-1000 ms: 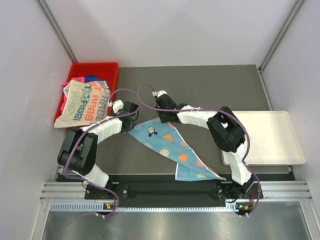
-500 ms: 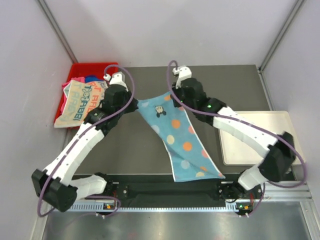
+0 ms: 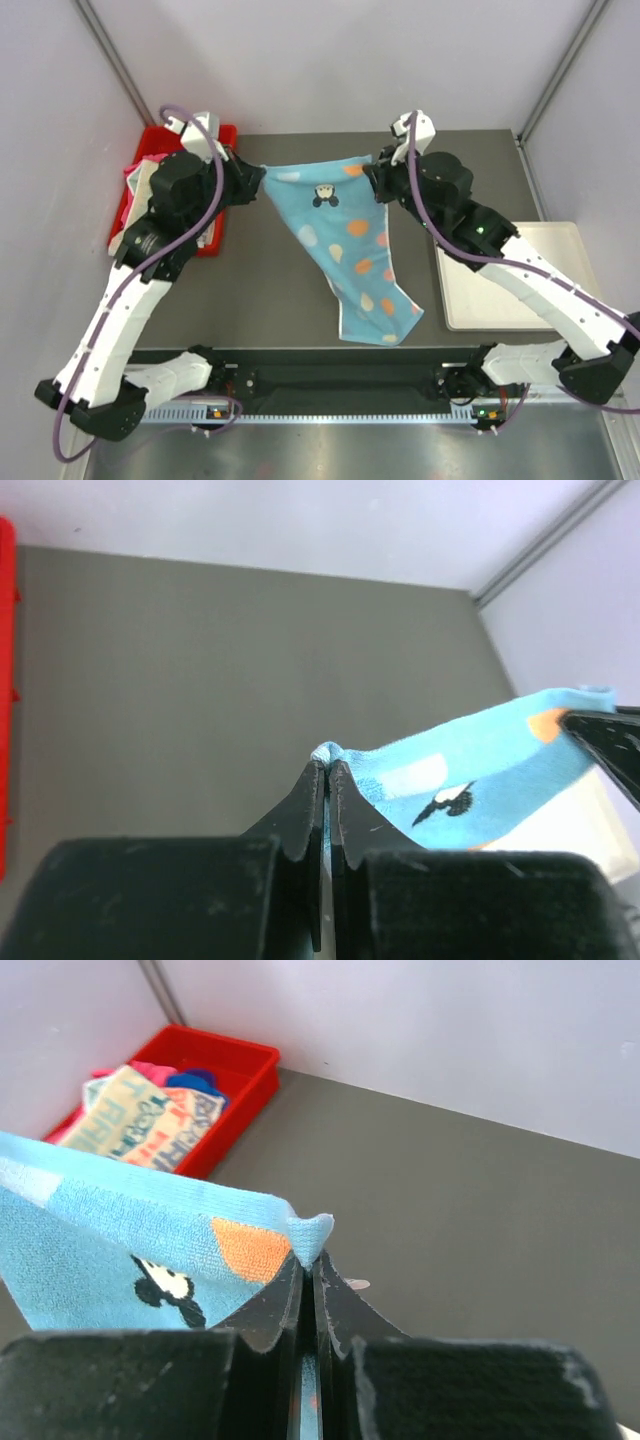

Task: Fold and stack the towels
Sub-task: Flatten out the crumpled towel

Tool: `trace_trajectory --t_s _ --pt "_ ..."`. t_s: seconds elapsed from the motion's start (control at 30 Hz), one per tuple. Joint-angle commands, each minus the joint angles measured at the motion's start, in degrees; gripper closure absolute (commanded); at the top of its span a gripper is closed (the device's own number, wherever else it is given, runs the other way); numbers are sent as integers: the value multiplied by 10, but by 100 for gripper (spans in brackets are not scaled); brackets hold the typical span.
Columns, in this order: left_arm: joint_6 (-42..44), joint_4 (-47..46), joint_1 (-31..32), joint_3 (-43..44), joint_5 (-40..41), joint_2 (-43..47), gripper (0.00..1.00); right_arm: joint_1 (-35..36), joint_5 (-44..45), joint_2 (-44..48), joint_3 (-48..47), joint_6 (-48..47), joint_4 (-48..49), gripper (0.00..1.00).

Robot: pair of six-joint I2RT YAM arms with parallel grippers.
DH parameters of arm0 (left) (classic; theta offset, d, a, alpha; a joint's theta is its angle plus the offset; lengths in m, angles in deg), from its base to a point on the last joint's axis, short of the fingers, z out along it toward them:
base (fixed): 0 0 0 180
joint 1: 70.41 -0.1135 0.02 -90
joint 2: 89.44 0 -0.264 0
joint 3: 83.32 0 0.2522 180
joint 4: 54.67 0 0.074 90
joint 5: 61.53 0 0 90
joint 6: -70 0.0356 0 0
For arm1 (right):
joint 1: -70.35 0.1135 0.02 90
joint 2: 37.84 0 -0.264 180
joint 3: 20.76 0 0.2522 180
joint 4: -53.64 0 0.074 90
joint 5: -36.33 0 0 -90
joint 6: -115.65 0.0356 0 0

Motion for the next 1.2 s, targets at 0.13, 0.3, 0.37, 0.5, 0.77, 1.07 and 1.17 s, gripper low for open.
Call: trace_trajectory --t_s 0.13,0.3,0.37,0.5,0.77,1.07,1.17 --pt "21 -60 -32 37 68 -148 100 -69 32 -119 -42 -50 46 100" --pt "1 -93 -72 97 30 -259 100 -142 -9 -203 -113 -59 61 100" --pt "3 -111 -73 101 17 -262 100 -145 -16 -203 -120 -65 64 100" --pt "21 -85 -72 105 -22 -223 100 -142 -65 -166 -111 -63 55 100" --pt "65 -47 -71 -7 -164 -41 100 -74 -144 -5 -15 -51 34 100" --pt "109 33 -71 -7 -282 139 100 96 -119 142 6 -12 -18 100" --pt "108 47 -71 11 -290 155 100 120 -103 165 2 -8 -26 100"
